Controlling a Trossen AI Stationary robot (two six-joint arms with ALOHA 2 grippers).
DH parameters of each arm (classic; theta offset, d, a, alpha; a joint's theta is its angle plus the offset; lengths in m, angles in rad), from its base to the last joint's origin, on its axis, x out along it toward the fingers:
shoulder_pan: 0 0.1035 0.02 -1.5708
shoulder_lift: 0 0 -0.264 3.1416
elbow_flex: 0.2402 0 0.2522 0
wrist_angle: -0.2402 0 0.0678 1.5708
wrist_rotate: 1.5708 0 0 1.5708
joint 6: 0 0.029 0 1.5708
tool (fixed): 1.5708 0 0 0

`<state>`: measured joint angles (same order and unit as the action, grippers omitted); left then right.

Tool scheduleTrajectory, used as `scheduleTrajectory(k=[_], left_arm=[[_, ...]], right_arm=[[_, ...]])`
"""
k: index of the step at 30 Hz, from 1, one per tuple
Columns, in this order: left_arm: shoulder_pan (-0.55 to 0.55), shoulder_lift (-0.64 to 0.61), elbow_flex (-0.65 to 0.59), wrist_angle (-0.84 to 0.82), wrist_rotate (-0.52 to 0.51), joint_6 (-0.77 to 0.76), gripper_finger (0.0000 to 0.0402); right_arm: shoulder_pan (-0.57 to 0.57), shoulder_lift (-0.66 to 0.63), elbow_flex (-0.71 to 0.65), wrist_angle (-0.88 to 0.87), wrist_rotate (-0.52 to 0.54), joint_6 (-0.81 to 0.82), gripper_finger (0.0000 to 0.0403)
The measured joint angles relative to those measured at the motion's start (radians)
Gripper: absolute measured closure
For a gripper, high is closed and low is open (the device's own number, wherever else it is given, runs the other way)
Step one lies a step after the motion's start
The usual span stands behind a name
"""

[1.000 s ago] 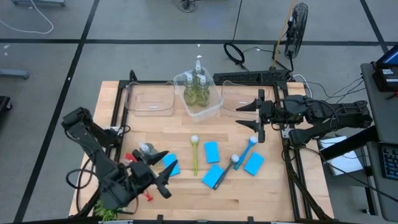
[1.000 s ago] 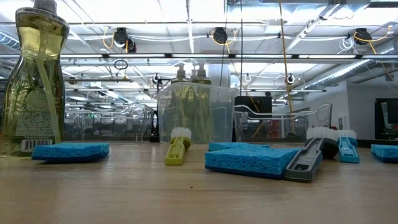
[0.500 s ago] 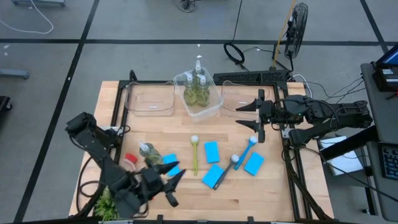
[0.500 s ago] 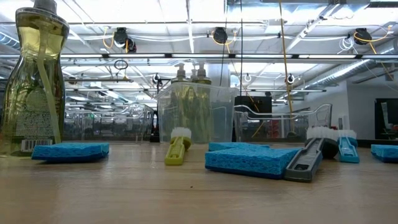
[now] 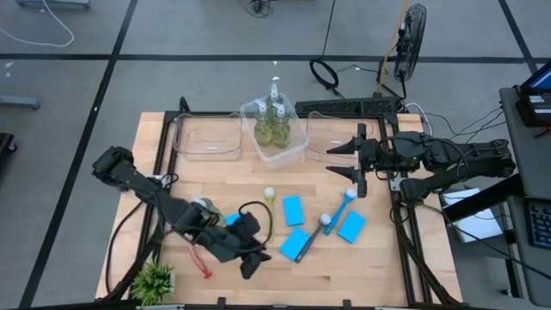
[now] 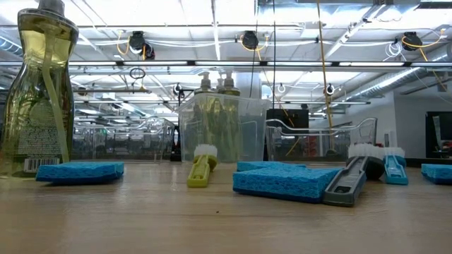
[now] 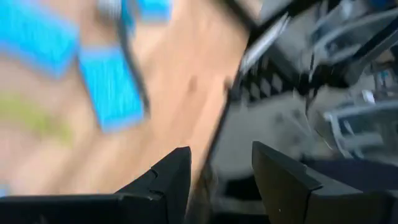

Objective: Pick & Place Kitchen Sink Supplies
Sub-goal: Put the liquid dishwashing soap into the middle transparent bin

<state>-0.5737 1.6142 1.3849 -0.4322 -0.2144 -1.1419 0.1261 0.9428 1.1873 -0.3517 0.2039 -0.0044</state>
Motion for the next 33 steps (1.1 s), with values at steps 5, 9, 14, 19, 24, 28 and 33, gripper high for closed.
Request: scheduleTrajectory(k=[5, 9, 14, 19, 24, 28, 33], left_arm=[[-0.042, 0.000, 0.000, -0.032, 0.088, -0.256, 0.0231], [-0.108, 0.000, 0.043, -0.079, -0.007, -0.390, 0.0231], [-0.209, -0.002, 0.153, -0.337, -0.123, -0.574, 0.0231], [-0.301, -0.002, 0.263, -0.649, -0.248, -0.755, 0.0231], [-0.347, -0.002, 0.337, -0.912, -0.312, -0.821, 0.0232], [-0.351, -0.002, 0.343, -1.080, -0.358, -0.824, 0.0232], [-0.348, 0.004, 0.314, -1.140, -0.363, -0.781, 0.0232]], right_arm=[[0.000, 0.000, 0.000, -0.003, 0.000, 0.000, 0.0211], [0.000, 0.000, 0.000, -0.004, 0.000, -0.008, 0.0211], [0.000, 0.000, 0.000, -0.004, 0.000, -0.013, 0.0211], [0.000, 0.000, 0.000, -0.005, 0.000, -0.015, 0.0211], [0.000, 0.000, 0.000, -0.006, 0.000, -0.015, 0.0211], [0.000, 0.000, 0.000, -0.014, 0.000, -0.012, 0.0211], [0.000, 0.000, 0.000, -0.050, 0.000, -0.001, 0.0211]])
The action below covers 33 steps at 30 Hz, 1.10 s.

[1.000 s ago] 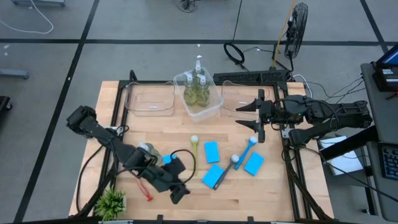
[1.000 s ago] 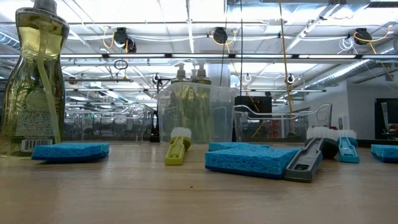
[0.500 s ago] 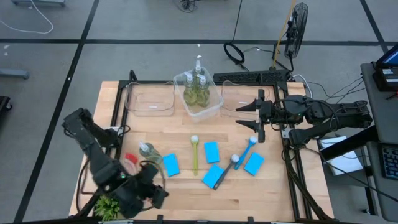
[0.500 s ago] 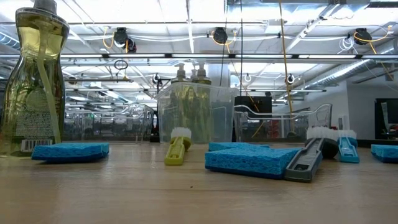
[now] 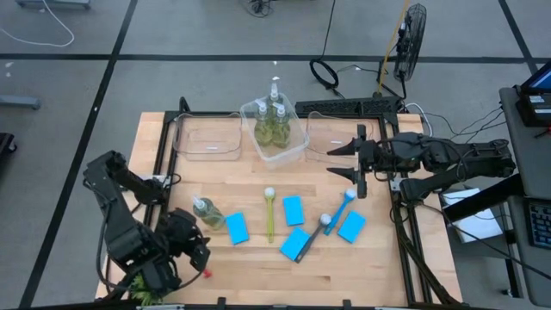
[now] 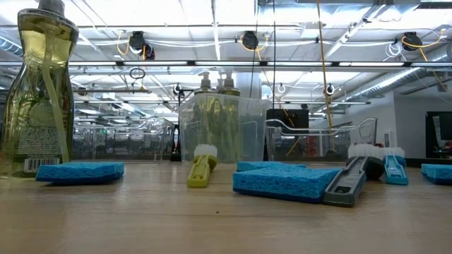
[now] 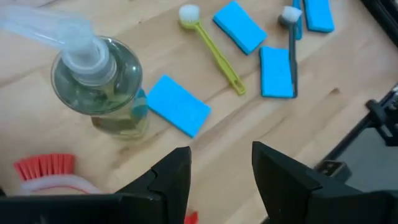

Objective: Pick & Place Kitchen Sink Supplies
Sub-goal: Put the liquid dishwashing soap into the middle transparent bin

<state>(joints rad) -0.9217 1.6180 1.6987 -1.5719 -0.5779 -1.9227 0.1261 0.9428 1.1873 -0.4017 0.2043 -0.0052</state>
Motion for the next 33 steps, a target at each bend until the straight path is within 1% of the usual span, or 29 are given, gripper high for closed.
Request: scheduleTrajectory(k=[10, 18, 21, 23, 26, 31, 33], left_arm=[[-0.005, 0.000, -0.116, -0.001, 0.002, -0.036, 0.0232], [0.008, -0.002, -0.126, 0.001, -0.005, -0.017, 0.0232], [0.020, -0.019, -0.127, 0.002, -0.035, -0.012, 0.0232], [0.032, -0.032, -0.127, -0.001, -0.070, 0.021, 0.0232], [0.060, -0.050, -0.127, 0.002, -0.077, 0.090, 0.0232], [0.103, -0.064, -0.127, 0.000, -0.066, 0.199, 0.0232], [0.118, -0.063, -0.127, 0.002, -0.025, 0.222, 0.0232]], right_arm=[[0.000, 0.000, -0.016, 0.023, 0.003, -0.010, 0.0211], [0.000, 0.000, -0.016, 0.023, 0.003, -0.011, 0.0211], [0.000, 0.000, -0.017, 0.023, 0.004, -0.011, 0.0211], [0.000, 0.000, -0.017, 0.023, 0.004, -0.011, 0.0211], [0.000, 0.000, -0.017, 0.023, 0.004, -0.010, 0.0211], [0.000, 0.000, -0.017, 0.023, 0.004, -0.009, 0.0211], [0.000, 0.000, -0.017, 0.023, 0.003, -0.009, 0.0211]])
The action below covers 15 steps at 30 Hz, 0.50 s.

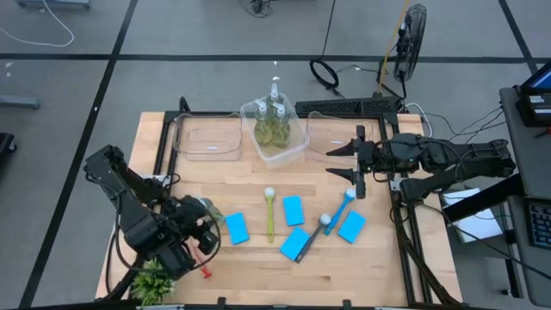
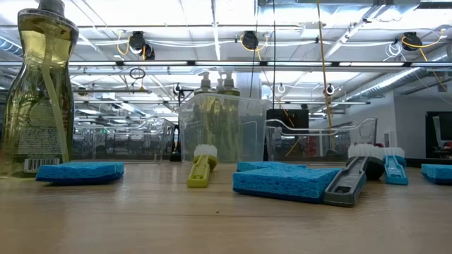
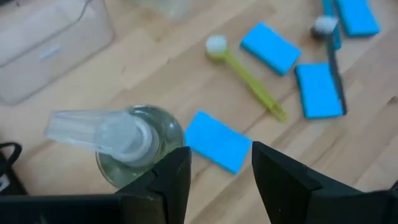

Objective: Pick & Place Kitchen Sink Supplies
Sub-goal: Put the liquid dishwashing soap into the middle transparent bin

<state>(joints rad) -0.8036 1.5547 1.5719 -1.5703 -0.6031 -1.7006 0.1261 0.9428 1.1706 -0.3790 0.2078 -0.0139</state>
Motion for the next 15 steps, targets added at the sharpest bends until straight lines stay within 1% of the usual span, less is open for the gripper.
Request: scheduleTrajectory(k=[4, 8, 15], left_arm=[[0.019, 0.000, 0.000, -0.001, 0.090, -0.005, 0.0232], [0.018, 0.000, 0.000, 0.000, 0.108, 0.007, 0.0240], [0.031, 0.000, 0.000, 0.000, 0.107, 0.098, 0.0310]], right_arm=[[0.000, 0.000, 0.000, 0.000, 0.000, -0.001, 0.0211], [0.000, 0.000, 0.000, 0.000, 0.000, -0.004, 0.0211], [0.000, 0.000, 0.000, 0.000, 0.000, -0.006, 0.0211]])
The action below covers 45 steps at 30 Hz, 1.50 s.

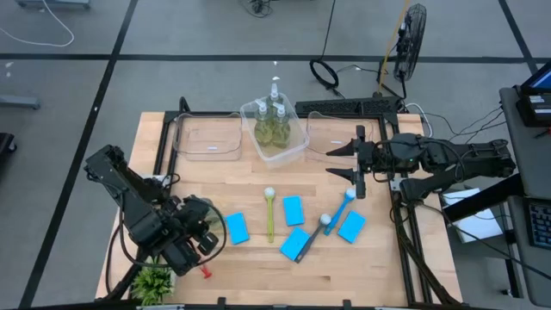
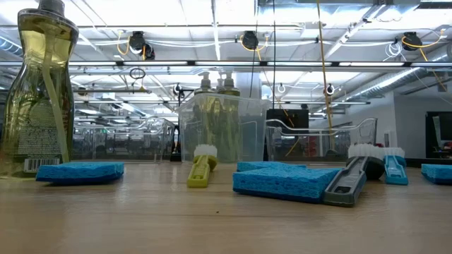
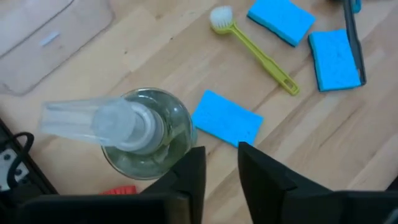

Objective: Pick & Place Kitchen Sink Supplies
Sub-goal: Put the liquid dishwashing soap into the middle transparent bin

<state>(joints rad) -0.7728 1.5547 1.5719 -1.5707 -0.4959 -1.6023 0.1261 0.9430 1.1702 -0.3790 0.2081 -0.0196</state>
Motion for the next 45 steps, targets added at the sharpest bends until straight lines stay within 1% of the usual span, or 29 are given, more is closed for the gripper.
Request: scheduleTrajectory(k=[2, 4, 12, 15, 30, 34, 37, 41, 45], left_arm=[[-0.002, 0.000, 0.000, 0.000, 0.000, 0.035, 0.0328], [-0.007, 0.000, 0.000, 0.000, 0.003, 0.033, 0.0343], [-0.015, 0.000, 0.000, 0.002, 0.077, -0.033, 0.0384], [-0.015, 0.000, 0.000, 0.002, 0.087, -0.059, 0.0397], [-0.018, 0.000, 0.000, 0.000, 0.111, -0.135, 0.0393], [-0.031, 0.001, 0.000, 0.000, 0.130, -0.125, 0.0398], [-0.048, 0.001, 0.000, -0.001, 0.138, -0.106, 0.0395], [-0.070, 0.001, -0.001, 0.000, 0.139, -0.130, 0.0391], [-0.084, 0.001, -0.048, -0.001, 0.140, -0.172, 0.0398]], right_arm=[[0.000, 0.000, 0.000, 0.000, 0.000, 0.000, 0.0211], [0.000, 0.000, 0.000, 0.000, 0.000, 0.000, 0.0211], [0.000, 0.000, 0.000, 0.000, 0.000, 0.000, 0.0211], [0.000, 0.000, 0.000, 0.000, 0.000, 0.000, 0.0211], [0.000, 0.000, 0.000, 0.000, 0.000, 0.000, 0.0211], [0.000, 0.000, 0.000, 0.000, 0.000, 0.000, 0.0213], [0.000, 0.000, 0.000, 0.000, 0.000, -0.002, 0.0213], [0.000, 0.000, 0.000, 0.000, 0.000, -0.004, 0.0213], [0.000, 0.000, 0.000, 0.000, 0.000, -0.004, 0.0215]])
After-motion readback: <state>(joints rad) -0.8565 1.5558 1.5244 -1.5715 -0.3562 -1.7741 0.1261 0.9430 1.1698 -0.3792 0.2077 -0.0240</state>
